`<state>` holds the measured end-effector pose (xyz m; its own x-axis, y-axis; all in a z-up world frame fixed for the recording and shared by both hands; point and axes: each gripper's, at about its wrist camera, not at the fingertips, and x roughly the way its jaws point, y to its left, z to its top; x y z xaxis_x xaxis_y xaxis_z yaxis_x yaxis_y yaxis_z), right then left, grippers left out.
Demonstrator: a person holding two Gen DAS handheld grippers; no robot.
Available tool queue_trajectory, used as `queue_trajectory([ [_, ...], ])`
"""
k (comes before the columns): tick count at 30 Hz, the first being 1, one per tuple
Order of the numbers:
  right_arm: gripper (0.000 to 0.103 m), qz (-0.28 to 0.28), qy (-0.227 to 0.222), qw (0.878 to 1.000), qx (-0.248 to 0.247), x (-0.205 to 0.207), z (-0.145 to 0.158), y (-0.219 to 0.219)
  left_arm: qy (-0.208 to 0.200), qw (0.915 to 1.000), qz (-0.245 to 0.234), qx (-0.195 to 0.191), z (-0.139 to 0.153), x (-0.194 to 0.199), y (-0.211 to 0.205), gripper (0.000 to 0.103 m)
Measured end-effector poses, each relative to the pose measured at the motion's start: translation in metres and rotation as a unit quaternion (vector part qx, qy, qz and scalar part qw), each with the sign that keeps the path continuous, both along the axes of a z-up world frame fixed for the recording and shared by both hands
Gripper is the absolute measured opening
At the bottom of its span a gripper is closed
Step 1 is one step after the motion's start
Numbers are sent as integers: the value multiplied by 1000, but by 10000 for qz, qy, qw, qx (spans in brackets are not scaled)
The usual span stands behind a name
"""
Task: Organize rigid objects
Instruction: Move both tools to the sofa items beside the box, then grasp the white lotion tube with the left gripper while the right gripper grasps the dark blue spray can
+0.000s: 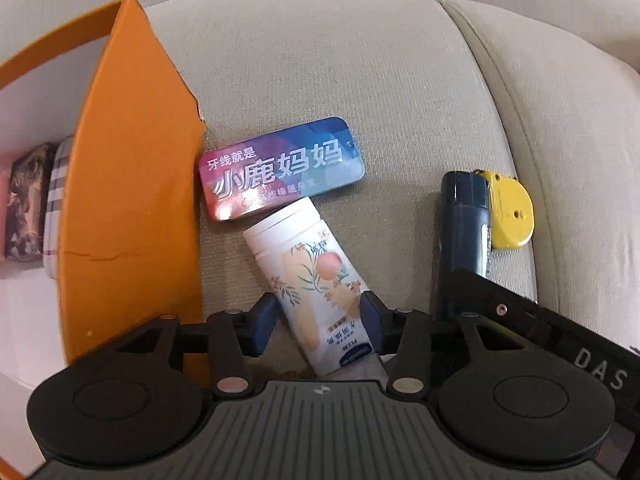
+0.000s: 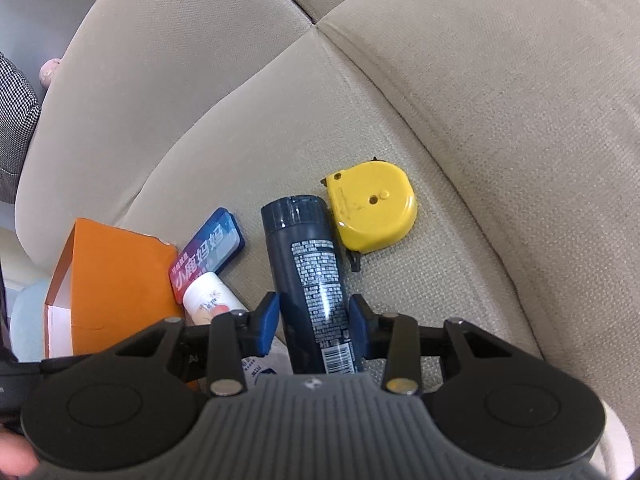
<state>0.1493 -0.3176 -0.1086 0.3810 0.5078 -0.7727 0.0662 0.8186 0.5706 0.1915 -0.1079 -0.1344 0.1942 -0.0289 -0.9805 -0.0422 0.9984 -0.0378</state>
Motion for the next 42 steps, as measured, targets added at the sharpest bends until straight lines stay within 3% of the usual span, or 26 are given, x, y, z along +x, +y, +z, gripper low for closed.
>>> queue_trajectory([
  [4, 40, -2, 13, 10000, 54, 1, -2, -2, -402, 9991, -141, 22, -1, -1, -2, 56],
  [14, 44, -248, 158, 9988, 396, 0, -6, -7, -524, 9978, -281, -296, 17, -12, 2, 48],
  [18, 46, -308, 210, 9987, 351, 1, -8, -6, -524, 9963, -491, -464, 19, -13, 0, 23],
  [26, 49, -354, 355, 9983, 311, 9, -12, -5, -413, 9964, -293, -686, 11, -4, 4, 28],
  [29, 49, -464, 433, 9971, 424, 11, -16, -8, -336, 9940, -156, -1024, 3, -1, 11, 39],
  [30, 49, -513, 457, 9965, 478, 11, -17, -10, -218, 9920, 35, -1245, -2, 0, 17, 52],
  [31, 49, -552, 477, 9959, 528, 7, -15, -11, -168, 9900, 187, -1390, -8, 0, 21, 54],
  [42, 42, -597, 332, 9962, 542, 4, -13, -8, -382, 9910, 222, -1266, 2, -9, 14, 47],
])
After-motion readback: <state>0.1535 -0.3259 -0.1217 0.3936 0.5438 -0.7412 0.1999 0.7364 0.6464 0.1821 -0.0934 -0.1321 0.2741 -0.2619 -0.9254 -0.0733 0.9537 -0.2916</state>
